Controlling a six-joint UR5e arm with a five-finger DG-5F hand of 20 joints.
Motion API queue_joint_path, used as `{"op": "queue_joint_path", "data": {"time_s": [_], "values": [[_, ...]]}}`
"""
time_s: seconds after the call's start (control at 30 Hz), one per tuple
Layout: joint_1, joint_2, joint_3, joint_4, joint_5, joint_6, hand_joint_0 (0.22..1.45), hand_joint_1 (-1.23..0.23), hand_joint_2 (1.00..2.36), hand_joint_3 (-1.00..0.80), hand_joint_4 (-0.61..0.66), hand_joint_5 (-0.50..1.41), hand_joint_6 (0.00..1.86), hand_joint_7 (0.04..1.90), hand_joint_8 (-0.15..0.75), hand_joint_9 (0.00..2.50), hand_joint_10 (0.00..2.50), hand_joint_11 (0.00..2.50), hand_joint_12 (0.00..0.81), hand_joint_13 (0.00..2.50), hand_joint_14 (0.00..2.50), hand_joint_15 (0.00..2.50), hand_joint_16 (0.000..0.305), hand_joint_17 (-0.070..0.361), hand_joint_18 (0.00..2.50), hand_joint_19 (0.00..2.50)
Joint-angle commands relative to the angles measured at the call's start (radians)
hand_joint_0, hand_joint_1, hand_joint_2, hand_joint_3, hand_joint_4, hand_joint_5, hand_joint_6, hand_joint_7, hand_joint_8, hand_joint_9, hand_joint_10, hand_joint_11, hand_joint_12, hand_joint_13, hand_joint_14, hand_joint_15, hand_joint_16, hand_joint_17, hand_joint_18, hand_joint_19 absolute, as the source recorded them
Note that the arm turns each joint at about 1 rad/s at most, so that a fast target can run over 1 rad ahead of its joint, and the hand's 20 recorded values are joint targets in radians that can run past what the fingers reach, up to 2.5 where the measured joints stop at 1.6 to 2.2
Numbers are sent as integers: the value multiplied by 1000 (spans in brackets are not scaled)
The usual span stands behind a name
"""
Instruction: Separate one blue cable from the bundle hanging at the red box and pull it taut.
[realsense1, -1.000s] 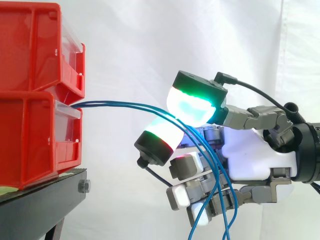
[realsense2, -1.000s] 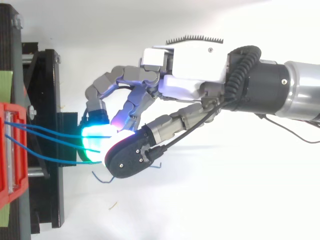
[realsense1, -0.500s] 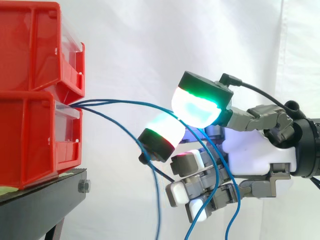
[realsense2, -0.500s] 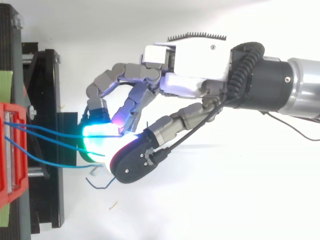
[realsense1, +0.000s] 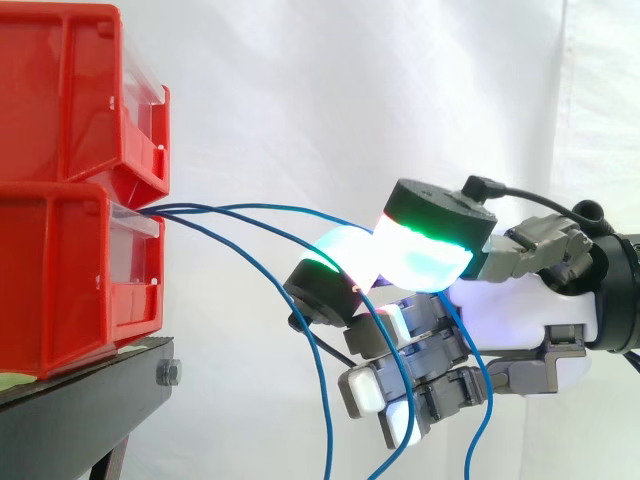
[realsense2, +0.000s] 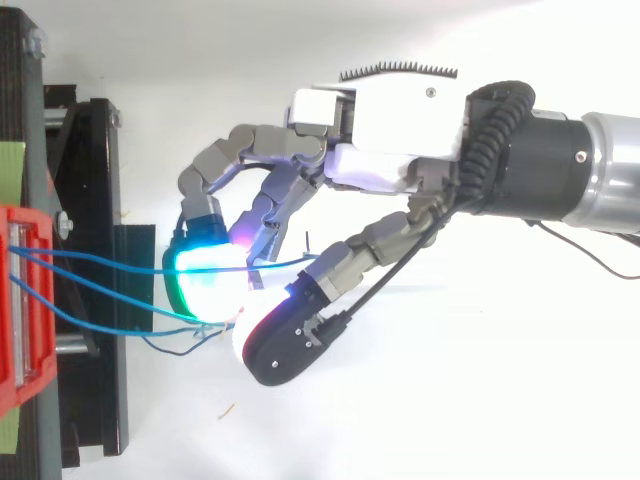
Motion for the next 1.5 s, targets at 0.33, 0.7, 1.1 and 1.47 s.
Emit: {"op": "queue_joint_path", "data": {"time_s": [0.33, 0.7, 1.1, 1.47], "values": [[0, -1, -1, -1, 1, -2, 606, -706, 1005, -424, 59, -147, 794, 1114, 300, 1037, 23, 1051, 365, 800, 21, 592, 46, 104, 805, 610], [0, -1, 1, -1, -1, -2, 589, -758, 1010, -302, 76, -181, 880, 1059, 316, 1031, 22, 1039, 379, 818, 22, 594, 49, 111, 848, 603], [-2, -1, -1, -13, 4, -2, 603, -489, 1006, -416, 87, -144, 794, 1082, 297, 1022, 25, 1018, 368, 755, 21, 578, 47, 106, 756, 628], [0, -1, -1, -13, 5, -2, 602, -743, 1007, -163, 141, -175, 837, 1013, 344, 978, 18, 998, 419, 784, 17, 559, 57, 128, 836, 557]]}}
